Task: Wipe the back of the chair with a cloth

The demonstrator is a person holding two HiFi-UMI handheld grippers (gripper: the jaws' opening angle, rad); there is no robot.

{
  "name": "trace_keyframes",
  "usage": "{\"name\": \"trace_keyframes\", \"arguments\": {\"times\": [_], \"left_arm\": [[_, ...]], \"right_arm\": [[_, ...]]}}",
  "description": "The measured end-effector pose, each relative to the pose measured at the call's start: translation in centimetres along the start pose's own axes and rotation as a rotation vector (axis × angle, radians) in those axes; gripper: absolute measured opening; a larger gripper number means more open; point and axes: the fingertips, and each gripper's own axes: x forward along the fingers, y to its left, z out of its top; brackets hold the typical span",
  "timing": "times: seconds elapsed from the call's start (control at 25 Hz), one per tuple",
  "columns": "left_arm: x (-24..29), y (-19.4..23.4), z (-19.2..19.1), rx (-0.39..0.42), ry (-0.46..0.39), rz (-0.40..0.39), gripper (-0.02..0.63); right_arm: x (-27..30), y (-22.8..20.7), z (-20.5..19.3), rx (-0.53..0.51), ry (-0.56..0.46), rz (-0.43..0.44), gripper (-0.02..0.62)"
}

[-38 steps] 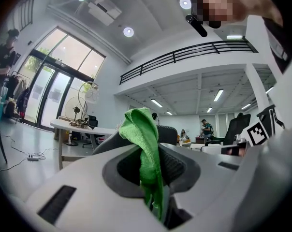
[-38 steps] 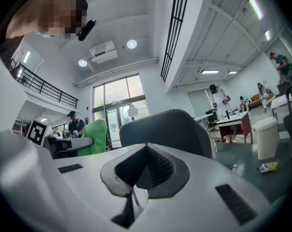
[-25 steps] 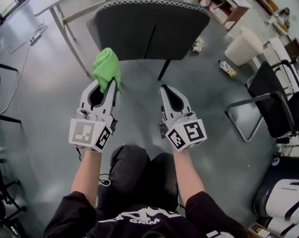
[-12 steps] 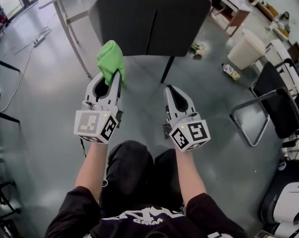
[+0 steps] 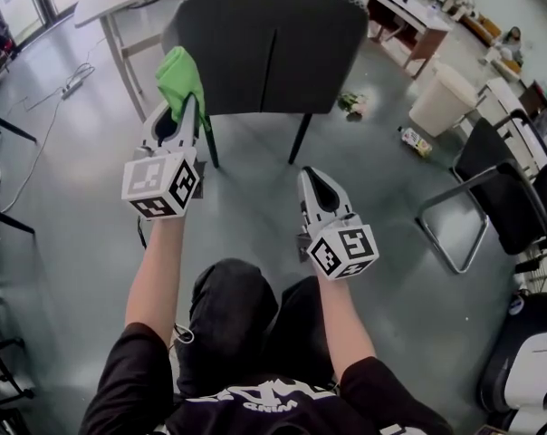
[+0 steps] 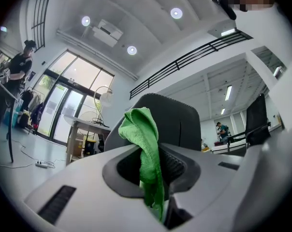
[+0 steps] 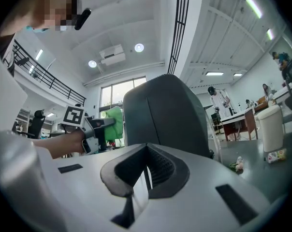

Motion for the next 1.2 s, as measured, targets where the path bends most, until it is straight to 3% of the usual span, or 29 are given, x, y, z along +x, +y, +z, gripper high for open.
{"name": "trace_keyframes", "arguments": {"times": [0.24,0.56,1.2], "left_arm": [[3.4,0.0,3.0,0.049,-0.057,-0.008,0.066],[7.4,-2.7,2.6,0.078,-0.051,-0.077,0.064],[12.5,-15.8,-1.6,0.077,0.014,-0.326,0.064]], "right_arm": [[-0.3,-0.3,-0.1,0.0,0.003,-0.015,-0.003],[-1.0,-0.9,-0.9,-0.009,0.02,-0.035,-0.003],[-2.8,-2.2,-1.6,-0.013,0.038,-0.087,-0.003]]}}
